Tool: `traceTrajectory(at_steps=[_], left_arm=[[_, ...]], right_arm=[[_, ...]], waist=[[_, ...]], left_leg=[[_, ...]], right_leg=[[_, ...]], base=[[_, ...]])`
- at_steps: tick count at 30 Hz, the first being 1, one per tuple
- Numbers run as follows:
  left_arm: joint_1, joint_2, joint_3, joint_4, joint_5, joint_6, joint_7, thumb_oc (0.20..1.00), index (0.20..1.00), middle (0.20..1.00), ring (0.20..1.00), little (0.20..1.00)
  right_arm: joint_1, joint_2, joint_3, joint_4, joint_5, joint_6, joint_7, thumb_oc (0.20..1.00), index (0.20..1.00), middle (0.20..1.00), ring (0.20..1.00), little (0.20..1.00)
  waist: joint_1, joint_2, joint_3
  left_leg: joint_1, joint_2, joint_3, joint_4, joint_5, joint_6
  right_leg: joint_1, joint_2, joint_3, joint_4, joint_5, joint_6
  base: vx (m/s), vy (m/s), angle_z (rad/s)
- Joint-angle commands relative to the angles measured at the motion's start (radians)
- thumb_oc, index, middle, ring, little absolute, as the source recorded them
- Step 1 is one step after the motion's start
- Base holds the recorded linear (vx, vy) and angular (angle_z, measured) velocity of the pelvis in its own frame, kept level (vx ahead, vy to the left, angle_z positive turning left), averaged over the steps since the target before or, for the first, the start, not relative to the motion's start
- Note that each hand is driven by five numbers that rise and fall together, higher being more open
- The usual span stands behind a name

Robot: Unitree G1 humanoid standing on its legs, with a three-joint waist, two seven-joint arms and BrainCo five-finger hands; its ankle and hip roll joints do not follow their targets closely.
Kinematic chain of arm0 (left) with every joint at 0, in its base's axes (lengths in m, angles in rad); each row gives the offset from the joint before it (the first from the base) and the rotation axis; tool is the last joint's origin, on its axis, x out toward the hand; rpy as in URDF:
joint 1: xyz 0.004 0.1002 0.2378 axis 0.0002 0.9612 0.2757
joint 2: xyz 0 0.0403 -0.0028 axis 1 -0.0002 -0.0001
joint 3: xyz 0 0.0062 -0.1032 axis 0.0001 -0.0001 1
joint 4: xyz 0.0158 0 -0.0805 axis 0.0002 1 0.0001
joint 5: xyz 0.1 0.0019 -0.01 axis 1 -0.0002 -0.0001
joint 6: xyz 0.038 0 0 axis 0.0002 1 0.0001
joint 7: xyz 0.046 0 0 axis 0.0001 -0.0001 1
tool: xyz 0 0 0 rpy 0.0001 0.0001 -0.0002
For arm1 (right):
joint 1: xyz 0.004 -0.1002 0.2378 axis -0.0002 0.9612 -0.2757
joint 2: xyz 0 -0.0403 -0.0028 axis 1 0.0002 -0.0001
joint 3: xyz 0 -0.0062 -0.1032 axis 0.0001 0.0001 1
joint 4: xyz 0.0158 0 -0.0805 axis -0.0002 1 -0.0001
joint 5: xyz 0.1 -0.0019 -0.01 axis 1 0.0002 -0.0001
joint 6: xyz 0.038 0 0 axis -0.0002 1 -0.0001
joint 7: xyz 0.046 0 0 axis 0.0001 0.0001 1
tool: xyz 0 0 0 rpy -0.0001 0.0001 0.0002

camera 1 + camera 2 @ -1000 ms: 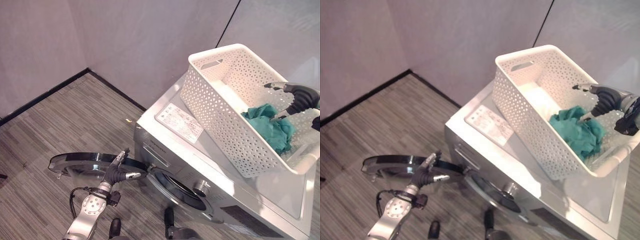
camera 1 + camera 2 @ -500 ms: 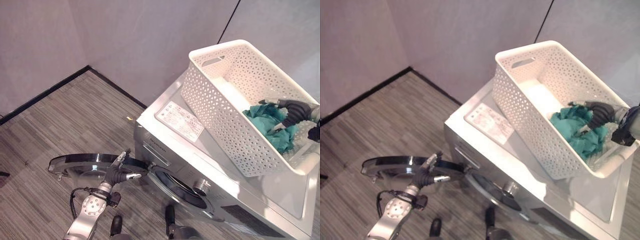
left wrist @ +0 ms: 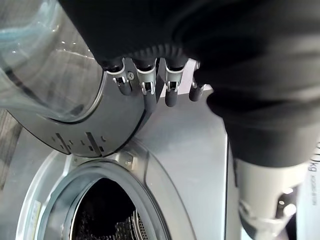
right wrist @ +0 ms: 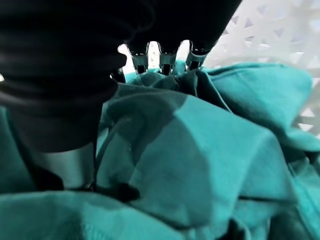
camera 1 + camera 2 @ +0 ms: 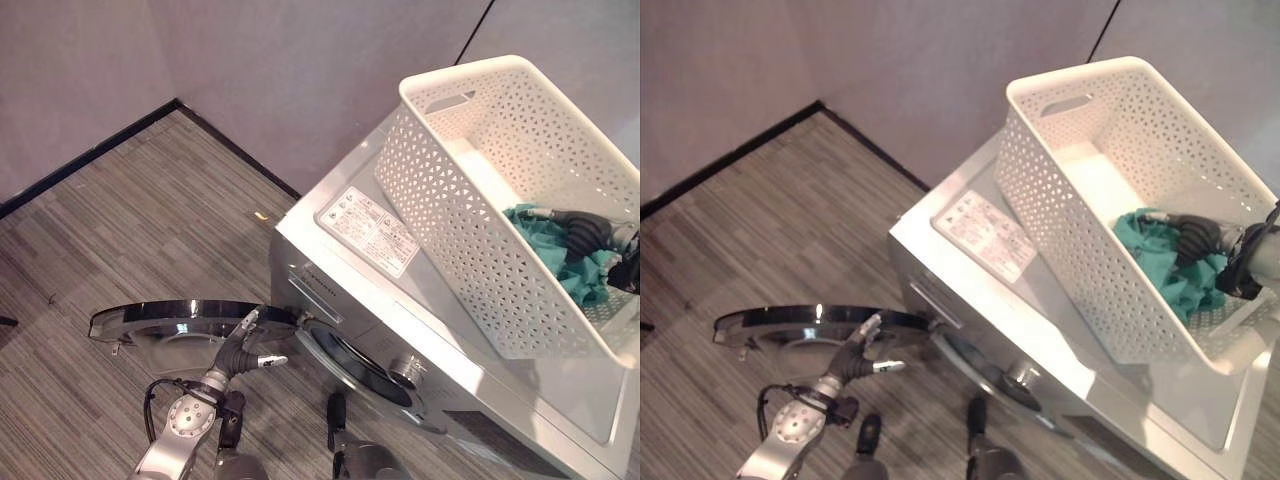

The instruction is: Grab the laundry basket,head to the washer,open it,put in the laundry and shut it.

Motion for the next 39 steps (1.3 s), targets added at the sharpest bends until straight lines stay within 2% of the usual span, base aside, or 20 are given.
traceTrajectory(at_steps=[1,9,18,19,20,21,30,32,34,35,36,39], left_arm=[[-0.047,0.023,-0.023,-0.035,-0.015,-0.031,0.013,1.000,1.000,1.000,1.000,1.000],[-0.091,0.027,-0.021,-0.043,0.010,-0.033,0.044,1.000,1.000,1.000,1.000,1.000],[-0.114,0.018,-0.015,-0.052,0.018,-0.028,0.055,1.000,1.000,1.000,1.000,1.000],[-0.113,0.016,-0.013,-0.052,0.018,-0.028,0.056,1.000,1.000,1.000,1.000,1.000],[-0.113,0.017,-0.014,-0.052,0.018,-0.028,0.056,1.000,1.000,1.000,1.000,1.000],[-0.119,0.021,-0.012,-0.053,0.022,-0.026,0.059,1.000,1.000,1.000,1.000,1.000],[-0.107,0.027,0.025,-0.072,0.022,-0.012,0.070,1.000,1.000,1.000,1.000,1.000],[-0.099,0.032,0.046,-0.081,0.023,-0.009,0.072,1.000,1.000,1.000,1.000,1.000],[-0.099,0.033,0.044,-0.082,0.023,-0.008,0.071,1.000,1.000,1.000,1.000,1.000],[-0.092,0.034,0.057,-0.085,0.020,-0.008,0.070,1.000,1.000,1.000,1.000,1.000],[-0.092,0.035,0.056,-0.085,0.020,-0.008,0.070,1.000,1.000,1.000,1.000,1.000],[-0.068,0.040,0.077,-0.092,0.024,-0.010,0.065,1.000,1.000,1.000,1.000,1.000]], right_arm=[[-0.063,0.027,0.118,-0.014,-0.023,0.007,0.049,1.000,1.000,1.000,1.000,1.000],[0.100,0.153,0.099,-0.027,-0.012,0.033,0.085,1.000,1.000,1.000,1.000,1.000],[0.245,0.266,0.050,-0.023,-0.061,0.050,0.106,1.000,1.000,1.000,1.000,1.000],[0.257,0.272,0.042,-0.020,-0.063,0.051,0.103,0.545,0.545,0.545,0.545,0.545],[0.260,0.272,0.040,-0.021,-0.064,0.050,0.103,0.429,0.429,0.429,0.429,0.429],[0.266,0.285,0.025,-0.003,-0.072,0.051,0.093,0.200,0.200,0.200,0.200,0.200],[0.320,0.268,-0.139,-0.078,-0.047,0.050,0.015,0.200,0.200,0.200,0.200,0.200],[0.358,0.268,-0.239,-0.131,0.014,0.041,-0.028,0.200,0.200,0.200,0.200,0.200],[0.369,0.267,-0.249,-0.135,0.014,0.042,-0.027,0.200,0.200,0.200,0.200,0.200],[0.387,0.264,-0.316,-0.164,0.064,0.032,-0.058,0.200,0.200,0.200,0.200,0.200],[0.391,0.264,-0.320,-0.166,0.064,0.032,-0.058,0.200,0.200,0.200,0.200,0.200],[0.443,0.268,-0.465,-0.209,0.158,-0.004,-0.122,0.200,0.200,0.200,0.200,0.200]], waist=[[0.037,-0.001,0.037],[0.053,0.003,0.091],[0.057,0.025,0.101],[0.055,0.026,0.101],[0.056,0.026,0.101],[0.055,0.027,0.100],[0.039,0.012,0.080],[0.028,0.002,0.064],[0.031,0.002,0.065],[0.025,-0.004,0.056],[0.026,-0.004,0.056],[0.013,-0.015,0.029]], left_leg=[[0.005,0.017,0.014,-0.003,0.023,0.053],[-0.073,0.017,-0.015,-0.003,0.051,0.044],[-0.111,0.006,-0.043,-0.003,0.063,0.038],[-0.111,0.005,-0.043,-0.003,0.062,0.038],[-0.111,0.005,-0.043,-0.003,0.062,0.038],[-0.112,0.004,-0.045,-0.003,0.061,0.038],[-0.088,0.005,-0.033,-0.003,0.049,0.043],[-0.073,0.008,-0.029,-0.003,0.042,0.045],[-0.072,0.007,-0.029,-0.003,0.042,0.045],[-0.066,0.008,-0.025,-0.003,0.037,0.047],[-0.066,0.008,-0.025,-0.003,0.037,0.047],[-0.046,0.010,-0.015,-0.003,0.027,0.051]], right_leg=[[-0.003,-0.056,0.030,0.016,-0.061,0.054],[-0.049,-0.051,0.015,0.011,-0.061,0.050],[-0.058,-0.055,-0.006,0.008,-0.065,0.048],[-0.057,-0.055,-0.006,0.008,-0.065,0.048],[-0.057,-0.055,-0.006,0.008,-0.065,0.048],[-0.056,-0.055,-0.005,0.006,-0.065,0.049],[-0.045,-0.054,0.009,0.007,-0.064,0.050],[-0.037,-0.053,0.013,0.009,-0.066,0.050],[-0.036,-0.053,0.013,0.009,-0.066,0.050],[-0.031,-0.053,0.015,0.010,-0.066,0.051],[-0.030,-0.053,0.015,0.010,-0.066,0.051],[-0.017,-0.052,0.022,0.008,-0.066,0.053]], base=[[-0.02,-0.024,0.06],[-0.04,-0.038,0.07],[-0.02,-0.019,0.09],[-0.01,-0.008,0.06],[0.00,0.000,0.00],[0.00,0.000,0.00],[0.00,0.001,0.00],[0.00,0.000,0.00],[0.00,0.000,0.00],[0.00,0.000,0.00],[0.00,0.000,0.00],[0.00,0.000,0.00]])
